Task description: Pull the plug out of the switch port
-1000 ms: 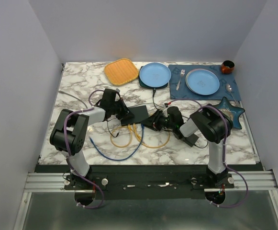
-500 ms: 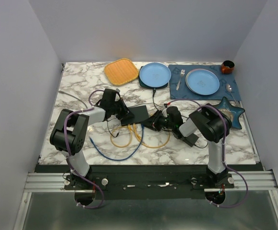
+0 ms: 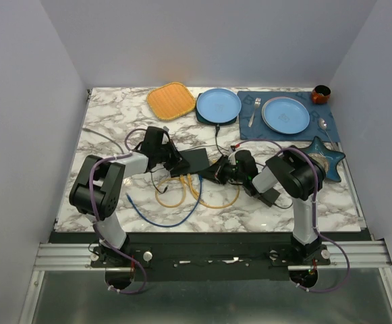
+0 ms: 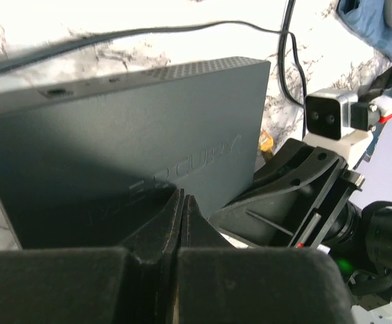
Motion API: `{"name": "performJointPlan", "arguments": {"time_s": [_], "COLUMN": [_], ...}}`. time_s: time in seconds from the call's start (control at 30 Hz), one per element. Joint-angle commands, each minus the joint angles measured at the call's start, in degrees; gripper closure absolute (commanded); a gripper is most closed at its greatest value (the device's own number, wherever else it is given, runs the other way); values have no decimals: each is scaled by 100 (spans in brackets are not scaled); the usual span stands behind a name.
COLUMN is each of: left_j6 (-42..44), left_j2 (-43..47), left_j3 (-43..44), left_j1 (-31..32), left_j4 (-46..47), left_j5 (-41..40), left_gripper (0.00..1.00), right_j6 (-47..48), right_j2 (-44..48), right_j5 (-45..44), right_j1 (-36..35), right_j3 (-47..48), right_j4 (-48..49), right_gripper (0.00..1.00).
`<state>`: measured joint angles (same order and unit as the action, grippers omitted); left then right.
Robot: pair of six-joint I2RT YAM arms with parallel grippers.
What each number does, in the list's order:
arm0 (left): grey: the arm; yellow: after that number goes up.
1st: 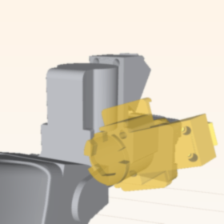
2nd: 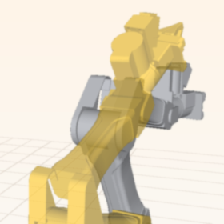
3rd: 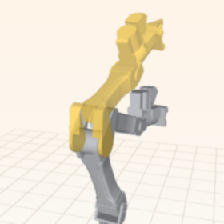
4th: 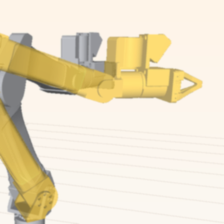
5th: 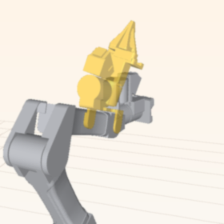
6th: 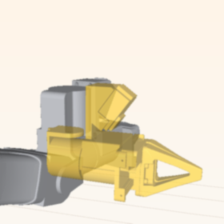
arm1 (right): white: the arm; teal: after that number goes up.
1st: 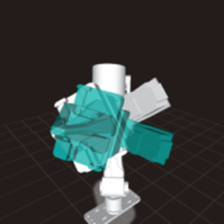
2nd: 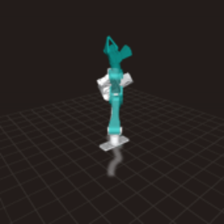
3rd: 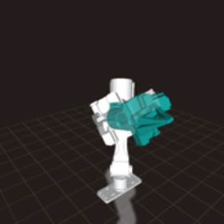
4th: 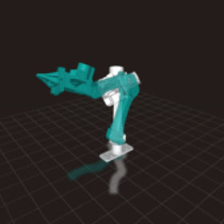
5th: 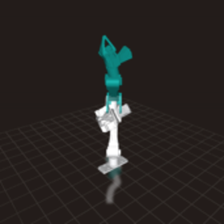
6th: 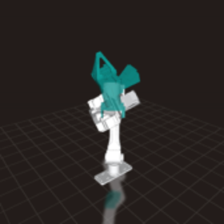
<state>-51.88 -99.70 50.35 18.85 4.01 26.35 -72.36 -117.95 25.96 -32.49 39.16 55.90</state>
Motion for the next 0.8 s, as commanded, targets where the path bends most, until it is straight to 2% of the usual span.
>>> {"name": "performJointPlan", "arguments": {"time_s": [0.0, 0.27, 0.47, 0.77], "left_j6": [-165, -384, -428, -420], "left_j2": [249, 320, 153, -269], "left_j3": [-236, -552, -666, -140], "left_j1": [171, 619, 716, 699], "left_j4": [-41, 284, 372, 57], "left_j5": [186, 151, 90, -191], "left_gripper": [100, 100, 100, 100], "right_j6": [380, 653, 758, 1004], "right_j2": [-44, 9, 62, 272], "right_j5": [-29, -12, 15, 208], "right_j1": [41, 41, 41, 32], "right_j3": [-57, -31, -13, -223], "right_j4": [-298, -527, -615, -756], "right_gripper": [99, 99, 99, 99]}}
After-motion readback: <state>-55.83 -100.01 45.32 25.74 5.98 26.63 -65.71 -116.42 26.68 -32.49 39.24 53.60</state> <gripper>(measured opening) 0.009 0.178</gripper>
